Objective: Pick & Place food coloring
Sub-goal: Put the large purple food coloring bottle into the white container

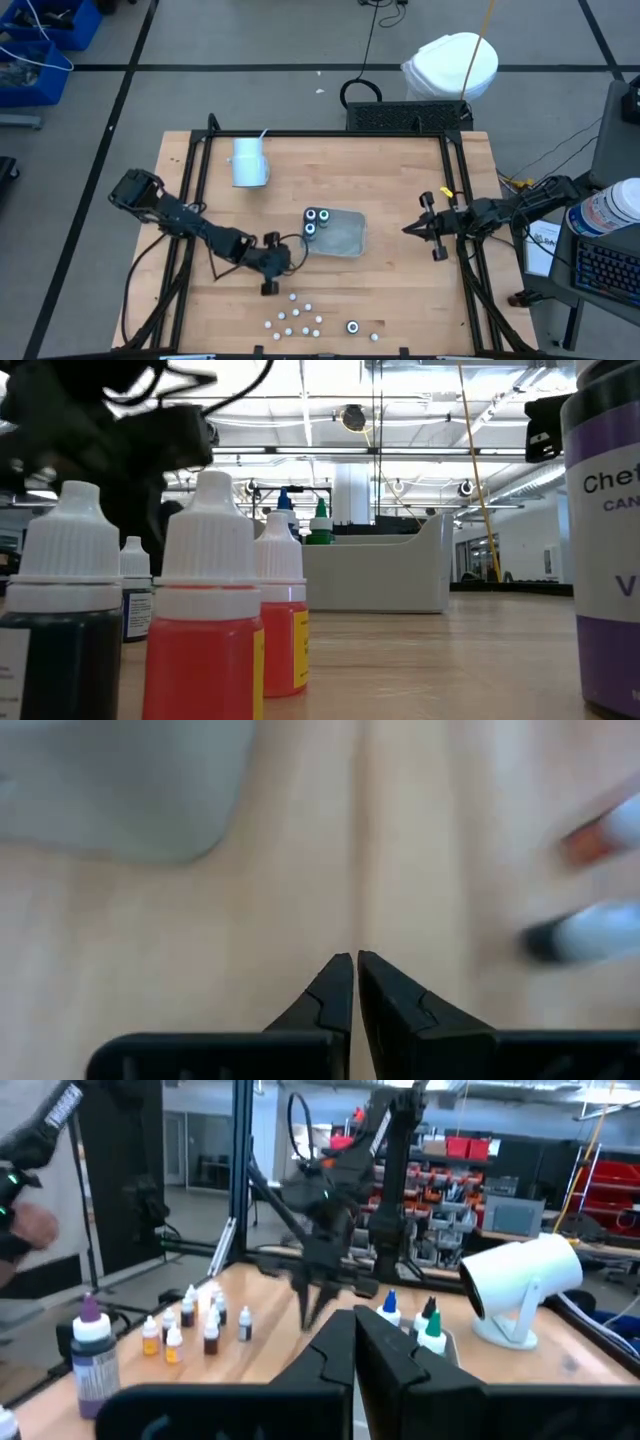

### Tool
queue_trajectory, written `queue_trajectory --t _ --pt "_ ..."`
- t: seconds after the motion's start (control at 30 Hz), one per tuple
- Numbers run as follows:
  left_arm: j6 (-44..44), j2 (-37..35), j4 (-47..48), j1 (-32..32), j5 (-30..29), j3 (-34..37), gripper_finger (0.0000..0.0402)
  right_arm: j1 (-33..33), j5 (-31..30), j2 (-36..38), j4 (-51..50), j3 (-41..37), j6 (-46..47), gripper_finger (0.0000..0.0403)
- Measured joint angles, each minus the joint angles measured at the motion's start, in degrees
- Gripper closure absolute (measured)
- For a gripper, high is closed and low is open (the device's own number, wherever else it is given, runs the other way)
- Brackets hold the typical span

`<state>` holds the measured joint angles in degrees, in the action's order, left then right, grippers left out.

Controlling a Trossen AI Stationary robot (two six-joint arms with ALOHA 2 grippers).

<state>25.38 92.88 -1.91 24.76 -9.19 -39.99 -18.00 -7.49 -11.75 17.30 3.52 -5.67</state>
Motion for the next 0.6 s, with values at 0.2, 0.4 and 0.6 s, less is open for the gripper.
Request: queue_trajectory --t 0.2,0.4,0.6 --pt "-5.5 0.0 -2.7 2.5 -1.8 -6.8 0.0376 0.0 0.1 0.0 1.2 -0.1 -0.5 0.0403" --pt "-9.2 0.1 -3.4 5.3 -12.0 -15.3 0.0376 0.0 0.1 0.0 1.4 -0.2 -0.5 0.0403" --pt "-12.8 4.8 -2.7 8.6 -13.5 -24.8 0.0376 0.0 0.1 0.0 1.7 -0.2 -0.8 0.0403"
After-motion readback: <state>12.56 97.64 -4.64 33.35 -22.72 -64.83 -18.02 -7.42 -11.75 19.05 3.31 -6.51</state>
